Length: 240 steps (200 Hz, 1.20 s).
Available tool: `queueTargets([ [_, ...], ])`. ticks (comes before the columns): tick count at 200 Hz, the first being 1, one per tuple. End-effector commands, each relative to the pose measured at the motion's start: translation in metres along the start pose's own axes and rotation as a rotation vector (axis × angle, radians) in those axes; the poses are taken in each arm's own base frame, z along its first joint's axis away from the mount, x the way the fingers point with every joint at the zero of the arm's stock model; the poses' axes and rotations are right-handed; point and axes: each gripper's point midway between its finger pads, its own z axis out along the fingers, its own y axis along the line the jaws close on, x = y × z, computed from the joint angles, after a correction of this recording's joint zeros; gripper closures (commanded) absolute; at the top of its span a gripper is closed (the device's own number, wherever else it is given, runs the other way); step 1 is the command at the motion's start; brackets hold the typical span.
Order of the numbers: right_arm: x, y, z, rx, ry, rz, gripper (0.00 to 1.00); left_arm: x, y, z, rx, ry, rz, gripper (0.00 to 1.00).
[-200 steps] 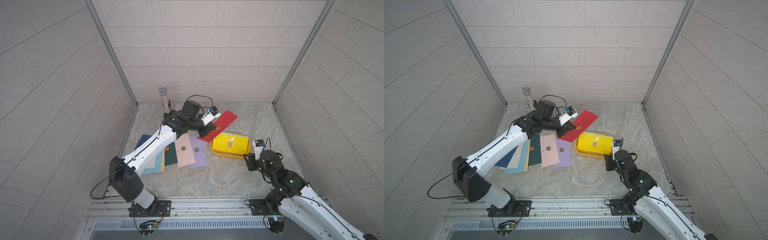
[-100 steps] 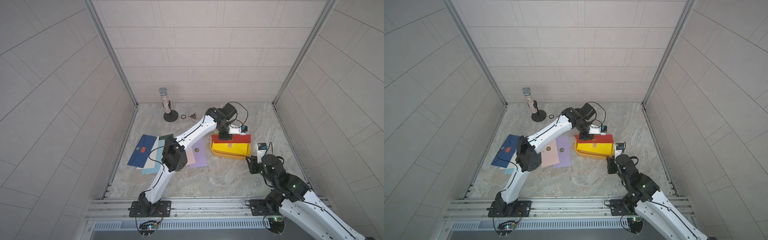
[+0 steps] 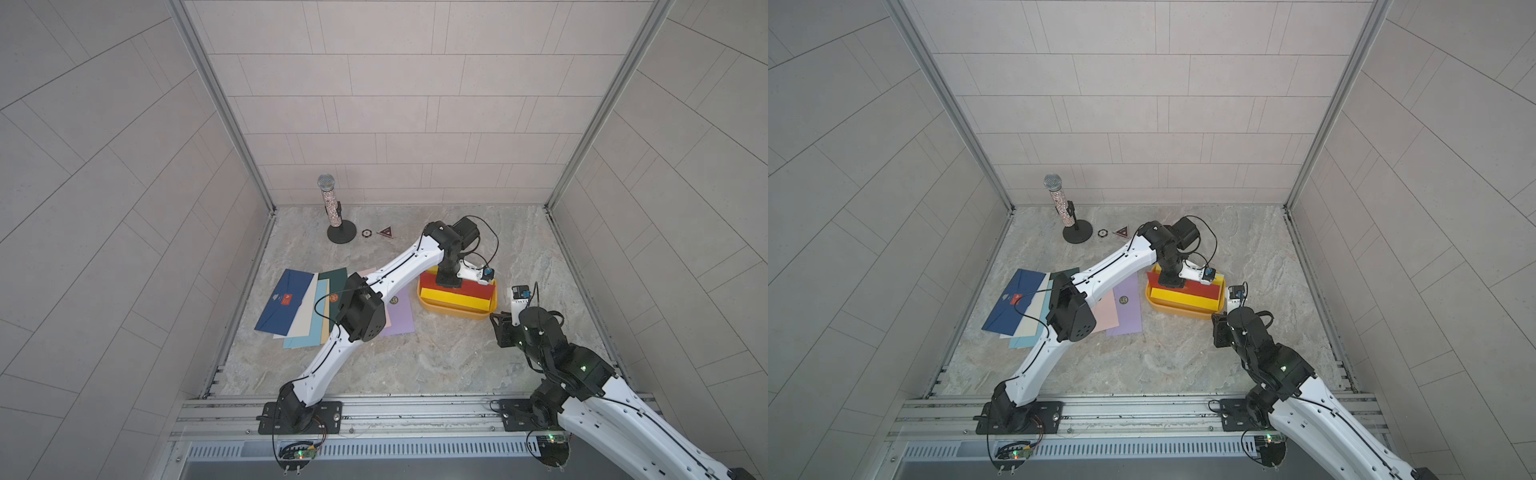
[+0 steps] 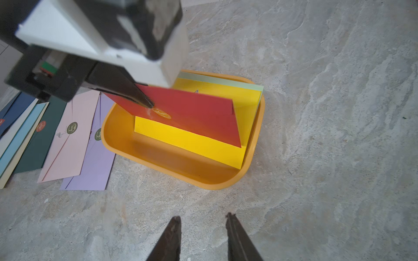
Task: Put the sealed envelopes into the storage box
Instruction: Place the envelope in the storage box, then pick up the envelope from the center of the board.
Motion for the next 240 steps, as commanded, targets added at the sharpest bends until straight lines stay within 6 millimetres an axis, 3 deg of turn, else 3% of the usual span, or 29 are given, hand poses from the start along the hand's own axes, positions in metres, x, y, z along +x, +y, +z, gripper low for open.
queueTargets([
  [1,0.001,-0.001,0.000,0.007,0.004,-0.003,0.62,-0.001,0.003,-0.006,-0.032,0.027,0.031,0.71],
  [21,0.000,-0.001,0.000,0.005,0.003,-0.002,0.62,-0.005,0.012,-0.011,-0.084,0.021,0.035,0.60],
  [38,0.001,-0.001,0.000,0.006,0.004,-0.003,0.62,-0.008,0.019,-0.016,-0.131,0.025,0.038,0.58],
  [86,0.001,-0.001,0.000,0.007,0.005,-0.002,0.62,-0.008,0.077,-0.053,-0.484,0.028,-0.089,0.57],
  [108,0.000,-0.001,0.000,0.011,0.003,0.000,0.61,-0.003,0.099,-0.089,-0.660,-0.030,-0.232,0.56],
  [130,0.000,-0.002,0.001,0.019,0.014,-0.002,0.60,0.012,0.098,-0.135,-0.744,-0.175,-0.466,0.56],
  [153,-0.001,0.002,0.007,0.022,0.052,-0.013,0.54,0.051,0.073,-0.160,-0.745,-0.344,-0.788,0.50],
  [173,-0.005,0.016,0.015,-0.020,0.098,-0.052,0.53,0.111,0.042,-0.161,-0.709,-0.432,-1.153,0.49],
  [201,-0.013,0.047,0.028,-0.112,0.153,-0.043,0.53,0.201,-0.016,-0.132,-0.561,-0.450,-1.656,0.47],
  [211,-0.028,0.064,0.028,-0.150,0.147,-0.029,0.53,0.227,-0.038,-0.120,-0.518,-0.435,-1.790,0.48],
  [231,-0.037,0.101,0.036,-0.211,0.203,-0.033,0.53,0.265,-0.076,-0.095,-0.471,-0.389,-1.970,0.49],
  [240,-0.038,0.120,0.041,-0.233,0.232,-0.058,0.53,0.272,-0.087,-0.084,-0.438,-0.395,-2.021,0.50],
])
